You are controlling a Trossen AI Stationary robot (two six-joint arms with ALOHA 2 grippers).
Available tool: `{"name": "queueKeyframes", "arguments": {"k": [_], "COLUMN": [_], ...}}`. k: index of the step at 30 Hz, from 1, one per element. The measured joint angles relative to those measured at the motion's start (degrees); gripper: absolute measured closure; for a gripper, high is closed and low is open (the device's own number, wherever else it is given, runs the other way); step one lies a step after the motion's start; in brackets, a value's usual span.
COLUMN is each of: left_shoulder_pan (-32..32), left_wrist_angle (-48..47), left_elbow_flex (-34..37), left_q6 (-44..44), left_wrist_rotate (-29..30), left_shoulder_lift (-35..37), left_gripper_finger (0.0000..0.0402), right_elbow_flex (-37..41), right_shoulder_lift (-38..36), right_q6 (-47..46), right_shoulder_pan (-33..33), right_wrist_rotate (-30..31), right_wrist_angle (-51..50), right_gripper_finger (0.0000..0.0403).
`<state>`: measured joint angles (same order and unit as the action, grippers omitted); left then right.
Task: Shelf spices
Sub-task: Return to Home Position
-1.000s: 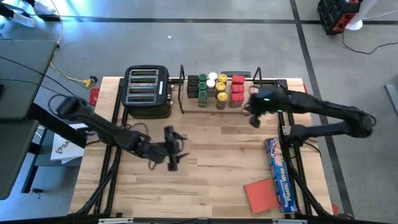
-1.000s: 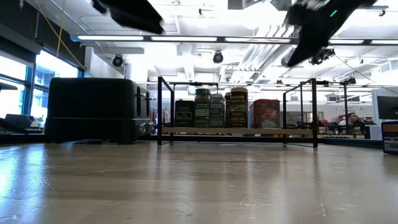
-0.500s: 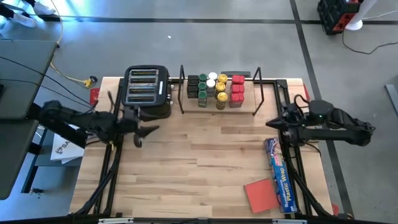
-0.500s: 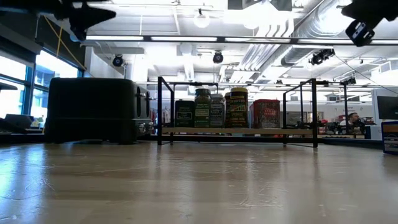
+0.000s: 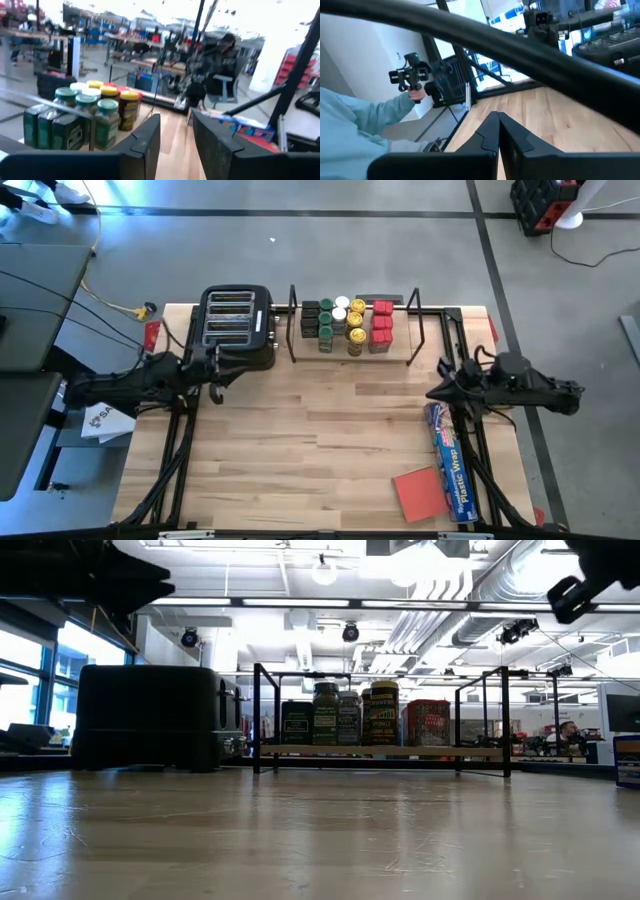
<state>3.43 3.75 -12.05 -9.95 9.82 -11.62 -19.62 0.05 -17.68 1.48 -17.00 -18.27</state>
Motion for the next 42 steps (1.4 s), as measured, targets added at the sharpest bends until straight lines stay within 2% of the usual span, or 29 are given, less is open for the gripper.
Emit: {"name": "queueKeyframes", "arguments": {"k": [2, 8, 12, 16, 19, 23, 29, 34, 42], "left_shoulder_pan": [-0.07, -1.34, -2.36, -3.31, -4.56, -6.28, -7.01, -6.99, -6.99], "left_wrist_angle": [-0.19, -3.06, -2.64, -1.34, 2.76, 1.25, -1.18, -1.90, -1.92], "left_elbow_flex": [0.78, 3.30, 4.81, 8.29, 11.41, 11.42, 11.41, 11.37, 11.37], "left_q6": [0.00, -0.46, -0.40, -0.45, -0.22, 1.24, 2.36, 0.13, 0.11], "left_wrist_rotate": [-0.36, 0.08, 1.82, 2.70, 2.57, 2.67, -0.87, -0.35, -0.33], "left_shoulder_lift": [3.00, 10.77, 11.25, 11.17, 11.28, 10.93, 10.91, 10.63, 10.62], "left_gripper_finger": [0.0294, 0.0303, 0.0305, 0.0305, 0.0305, 0.0305, 0.0305, 0.0305, 0.0305], "right_elbow_flex": [2.46, 13.34, 18.93, 19.06, 19.06, 19.06, 19.08, 19.04, 19.00], "right_shoulder_lift": [0.29, 0.16, 0.24, 0.44, 0.76, 1.07, 1.10, 1.20, 1.20], "right_q6": [0.81, 4.33, 6.99, 10.64, 11.63, 11.37, 8.88, 4.02, 4.62], "right_shoulder_pan": [-0.49, -1.64, -1.62, -1.64, -1.64, -1.64, -1.64, -1.64, -1.64], "right_wrist_rotate": [0.29, 0.61, 7.13, 13.21, 15.49, 16.09, 16.13, 16.20, 16.20], "right_wrist_angle": [3.85, 25.83, 36.76, 36.58, 35.80, 29.87, 19.72, 18.89, 18.72], "right_gripper_finger": [0.0403, 0.0403, 0.0403, 0.0403, 0.0403, 0.0403, 0.0403, 0.0403, 0.0403]}}
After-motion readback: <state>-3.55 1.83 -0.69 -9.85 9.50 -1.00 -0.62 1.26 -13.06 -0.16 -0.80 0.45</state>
